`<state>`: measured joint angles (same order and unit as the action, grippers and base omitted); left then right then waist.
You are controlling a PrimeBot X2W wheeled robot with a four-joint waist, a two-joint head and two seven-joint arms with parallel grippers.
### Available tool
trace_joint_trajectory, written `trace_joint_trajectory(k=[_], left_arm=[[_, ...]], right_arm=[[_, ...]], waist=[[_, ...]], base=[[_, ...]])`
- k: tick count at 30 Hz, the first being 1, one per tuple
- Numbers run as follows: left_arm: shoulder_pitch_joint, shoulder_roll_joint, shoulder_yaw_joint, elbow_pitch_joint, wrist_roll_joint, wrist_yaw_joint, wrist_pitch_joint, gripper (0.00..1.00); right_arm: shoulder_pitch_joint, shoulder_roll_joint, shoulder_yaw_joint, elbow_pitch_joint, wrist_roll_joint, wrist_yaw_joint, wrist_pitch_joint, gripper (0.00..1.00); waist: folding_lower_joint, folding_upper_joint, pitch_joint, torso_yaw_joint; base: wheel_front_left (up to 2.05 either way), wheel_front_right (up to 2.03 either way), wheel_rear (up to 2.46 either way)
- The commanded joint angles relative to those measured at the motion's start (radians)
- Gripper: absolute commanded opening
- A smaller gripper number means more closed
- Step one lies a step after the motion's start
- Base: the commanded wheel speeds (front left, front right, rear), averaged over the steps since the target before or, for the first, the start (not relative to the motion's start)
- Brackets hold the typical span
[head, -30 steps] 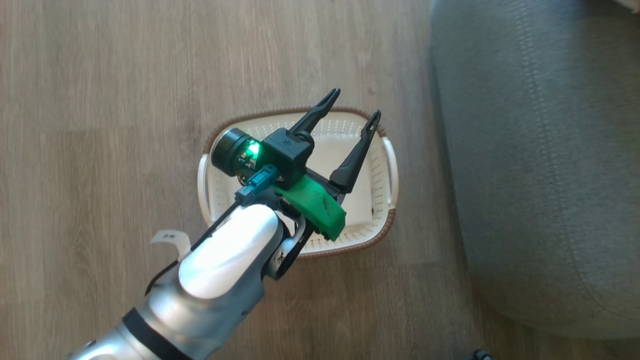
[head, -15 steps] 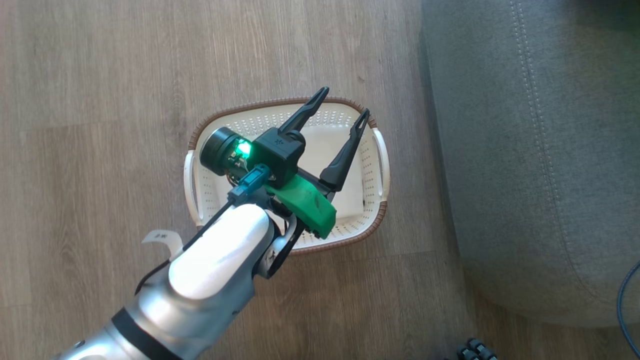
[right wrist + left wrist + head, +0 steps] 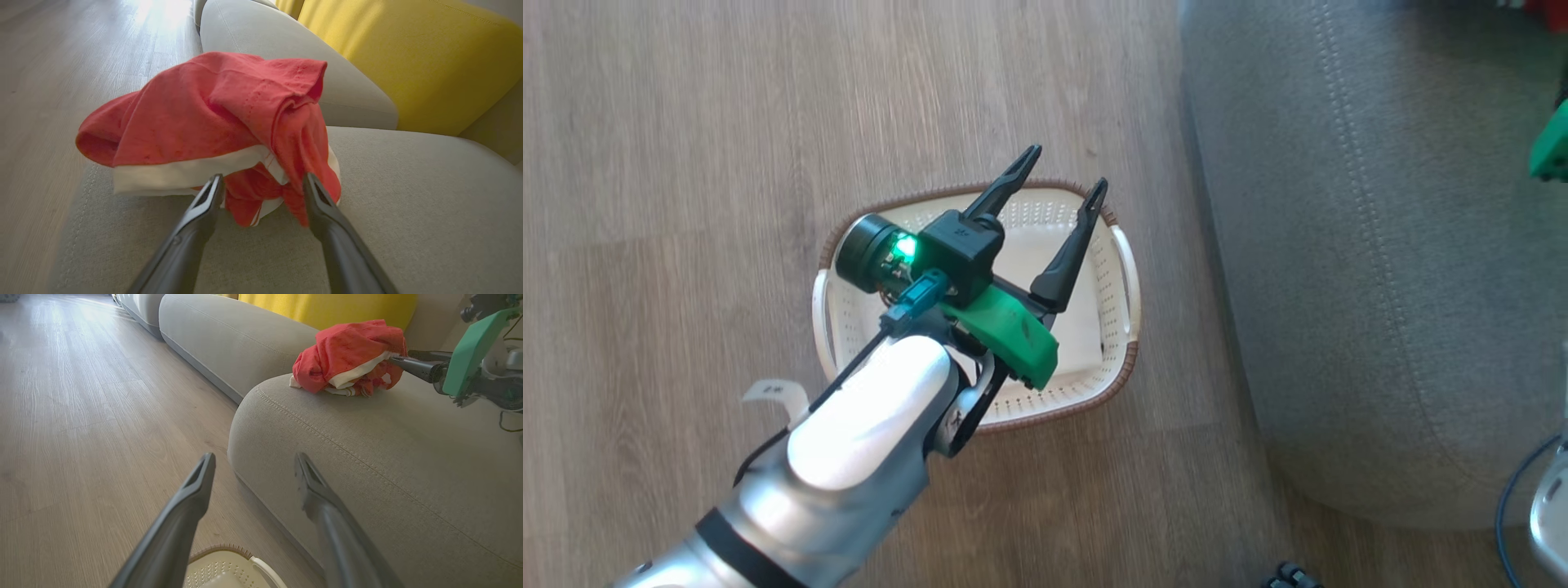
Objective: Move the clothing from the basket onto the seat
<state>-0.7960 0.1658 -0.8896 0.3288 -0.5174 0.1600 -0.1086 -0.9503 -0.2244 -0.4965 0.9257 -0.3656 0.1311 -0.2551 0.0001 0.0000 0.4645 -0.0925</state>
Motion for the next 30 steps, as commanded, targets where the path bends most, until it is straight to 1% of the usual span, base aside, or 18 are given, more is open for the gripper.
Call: trace_joint_trajectory(k=[1, 8, 12, 16, 17, 21, 25, 30], left_arm=[[0.015, 0.021, 0.032, -0.025, -0.01, 0.009, -0.014, 1.0], [0.062, 0.023, 0.054, -0.007, -0.038, 0.032, -0.05, 1.0], [0.091, 0.027, 0.068, 0.011, -0.058, 0.034, -0.075, 1.0], [0.127, 0.032, 0.098, 0.026, -0.081, 0.054, -0.1, 1.0], [0.127, 0.032, 0.098, 0.026, -0.081, 0.054, -0.1, 1.0], [0.173, 0.044, 0.13, 0.033, -0.1, 0.067, -0.126, 1.0], [0.231, 0.058, 0.176, 0.029, -0.121, 0.082, -0.143, 1.0], [0.302, 0.087, 0.229, 0.032, -0.12, 0.115, -0.151, 1.0]], right_arm=[[0.005, -0.005, 0.031, -0.035, 0.014, 0.0, -0.007, 1.0], [0.053, -0.011, 0.111, -0.071, 0.072, 0.0, -0.007, 1.0], [0.076, -0.003, 0.169, -0.086, 0.107, 0.0, -0.007, 1.0], [0.099, 0.011, 0.229, -0.09, 0.144, 0.0, -0.007, 1.0], [0.099, 0.011, 0.229, -0.09, 0.144, 0.0, -0.007, 1.0], [0.126, 0.039, 0.287, -0.085, 0.185, 0.0, -0.007, 1.0], [0.159, 0.069, 0.323, -0.089, 0.224, 0.0, -0.007, 1.0], [0.226, 0.115, 0.358, -0.125, 0.269, 0.0, -0.007, 1.0]], waist=[[-0.0001, 0.0, -0.022, -0.008], [-0.0001, 0.0, -0.105, -0.009], [-0.0001, 0.0, -0.165, 0.003], [-0.0001, 0.0, -0.223, 0.023], [-0.0001, 0.0, -0.223, 0.023], [-0.0001, 0.0, -0.279, 0.046], [-0.0001, 0.0, -0.328, 0.072], [-0.0001, 0.0, -0.379, 0.104]], base=[[0.0, 0.0, 0.0], [0.0, 0.0, 0.0], [0.0, 0.0, 0.0], [0.0, 0.0, 0.0], [0.0, 0.0, 0.0], [0.0, 0.0, 0.0], [0.0, 0.0, 0.0], [0.0, 0.0, 0.0]])
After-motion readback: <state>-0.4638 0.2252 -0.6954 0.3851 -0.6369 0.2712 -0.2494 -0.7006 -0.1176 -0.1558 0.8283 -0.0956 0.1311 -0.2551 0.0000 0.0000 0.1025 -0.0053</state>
